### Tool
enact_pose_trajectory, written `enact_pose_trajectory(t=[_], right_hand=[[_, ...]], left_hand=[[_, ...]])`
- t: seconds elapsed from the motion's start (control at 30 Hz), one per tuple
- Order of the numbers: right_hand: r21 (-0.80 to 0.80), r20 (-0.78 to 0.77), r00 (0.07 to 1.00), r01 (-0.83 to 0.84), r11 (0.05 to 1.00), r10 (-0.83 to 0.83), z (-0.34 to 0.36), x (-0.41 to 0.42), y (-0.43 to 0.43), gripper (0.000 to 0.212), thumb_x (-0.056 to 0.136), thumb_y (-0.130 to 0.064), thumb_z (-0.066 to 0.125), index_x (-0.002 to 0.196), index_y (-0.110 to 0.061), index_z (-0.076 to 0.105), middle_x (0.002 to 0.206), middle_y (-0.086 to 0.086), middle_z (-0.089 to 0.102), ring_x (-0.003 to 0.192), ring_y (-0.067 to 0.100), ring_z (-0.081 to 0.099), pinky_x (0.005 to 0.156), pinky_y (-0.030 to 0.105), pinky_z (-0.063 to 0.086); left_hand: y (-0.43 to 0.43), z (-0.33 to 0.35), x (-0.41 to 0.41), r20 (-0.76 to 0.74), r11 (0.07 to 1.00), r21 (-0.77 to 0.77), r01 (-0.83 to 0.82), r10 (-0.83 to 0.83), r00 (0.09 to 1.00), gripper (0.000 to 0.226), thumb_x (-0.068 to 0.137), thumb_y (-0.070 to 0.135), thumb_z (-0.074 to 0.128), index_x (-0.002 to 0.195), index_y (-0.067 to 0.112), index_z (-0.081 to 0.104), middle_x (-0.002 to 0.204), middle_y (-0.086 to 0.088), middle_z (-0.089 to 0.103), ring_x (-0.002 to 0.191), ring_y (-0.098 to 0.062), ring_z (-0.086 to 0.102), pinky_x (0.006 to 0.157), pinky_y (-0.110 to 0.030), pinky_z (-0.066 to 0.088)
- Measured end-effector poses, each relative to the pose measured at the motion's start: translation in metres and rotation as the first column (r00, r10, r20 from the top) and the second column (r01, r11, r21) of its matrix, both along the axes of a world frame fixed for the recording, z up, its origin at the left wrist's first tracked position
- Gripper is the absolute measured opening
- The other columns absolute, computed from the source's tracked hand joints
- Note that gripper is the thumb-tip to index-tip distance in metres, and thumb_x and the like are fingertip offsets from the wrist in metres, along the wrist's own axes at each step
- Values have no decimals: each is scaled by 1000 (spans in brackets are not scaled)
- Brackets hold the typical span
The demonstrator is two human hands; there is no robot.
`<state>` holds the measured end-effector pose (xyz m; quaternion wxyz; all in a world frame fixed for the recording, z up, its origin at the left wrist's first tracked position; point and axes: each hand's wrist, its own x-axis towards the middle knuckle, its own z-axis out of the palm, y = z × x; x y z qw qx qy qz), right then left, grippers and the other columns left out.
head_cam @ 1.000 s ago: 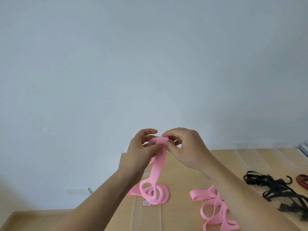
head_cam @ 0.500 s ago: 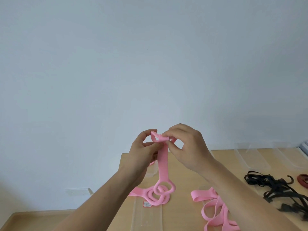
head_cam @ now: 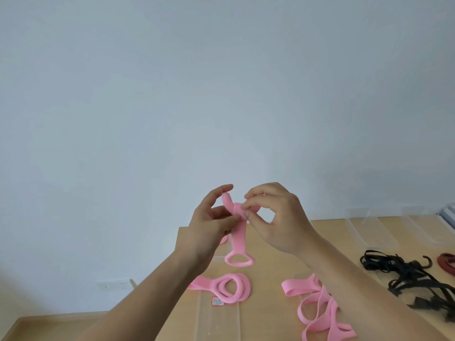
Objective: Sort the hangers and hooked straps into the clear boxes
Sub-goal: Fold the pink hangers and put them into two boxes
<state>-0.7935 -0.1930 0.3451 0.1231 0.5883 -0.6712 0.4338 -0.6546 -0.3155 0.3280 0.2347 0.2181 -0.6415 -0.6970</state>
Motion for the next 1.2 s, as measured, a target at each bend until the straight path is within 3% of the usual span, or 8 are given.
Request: enact_pose_trajectory(t=[0.17, 0.3, 0.57, 0.63, 0.77, 0.97, 1.07, 1.2], right_hand=[[212, 440, 895, -31, 977, -67, 5, -3, -1, 35, 88, -11, 75, 118, -28, 69, 107, -6, 67, 87, 6, 69, 76, 22, 57], [102, 714, 700, -73, 992, -22, 4, -6, -1, 30, 85, -6, 77, 107, -26, 73, 93, -3, 76, 69, 23, 76, 75, 30, 59], [183, 632, 767, -11, 983, -110, -2, -13, -5, 32, 81, -11, 74, 102, -34, 75, 67, 1, 72, 59, 12, 67, 68, 24, 52], [207, 563, 817, 6, 978, -124, -1, -12, -7, 29, 85, -12, 72, 103, -34, 75, 73, -7, 71, 64, 5, 64, 68, 21, 50], [327, 365, 925, -22, 945, -104, 4, -7, -11, 17, 93, -25, 70, 108, -30, 77, 112, -18, 63, 101, -3, 57, 81, 12, 38], [331, 351, 934, -58, 942, -66, 11, -5, -12, 13, 92, -17, 68, 93, -25, 78, 92, -12, 71, 90, 4, 61, 75, 23, 46], [249, 427, 904, -88, 965, -27, 13, -1, -11, 6, 89, -19, 72, 89, -20, 78, 80, -4, 73, 79, 19, 64, 75, 39, 54], [155, 496, 867, -40, 987, -43, 12, -2, -11, 10, 83, -11, 77, 87, -20, 78, 80, -5, 73, 75, 19, 65, 71, 37, 56]], left_hand=[[-1, 0, 1, -3, 998, -55, -26, 26, 1000, 57, 80, 15, 70, 126, 48, 62, 105, -14, 78, 95, -34, 69, 91, -62, 51], [-2, -1, -1, -14, 998, -66, -25, 24, 1000, 55, 81, 16, 70, 125, 48, 63, 106, -12, 79, 97, -29, 71, 93, -57, 53], [0, -5, -3, -16, 995, -83, -47, 46, 999, 50, 83, 20, 70, 123, 47, 63, 100, -7, 79, 90, -20, 71, 85, -44, 52], [1, -6, -4, -20, 994, -85, -62, 61, 998, 50, 83, 17, 70, 123, 47, 63, 98, -9, 79, 88, -18, 71, 82, -41, 53], [0, -7, -5, -14, 989, -114, -92, 91, 996, 61, 92, -1, 67, 131, 46, 56, 99, -6, 80, 95, -21, 76, 87, -41, 59], [-3, -8, -9, 42, 986, -43, -159, 160, 986, 74, 74, 29, 77, 141, 38, 48, 103, -2, 80, 98, -21, 77, 89, -46, 60], [-2, -9, -8, 98, 992, -38, -123, 126, 987, 56, 79, 38, 78, 130, 23, 61, 95, -5, 81, 92, -27, 78, 93, -56, 59], [0, -8, -8, 112, 991, -47, -122, 126, 986, 19, 96, 28, 74, 96, 9, 76, 83, -14, 79, 81, -37, 77, 84, -57, 63]])
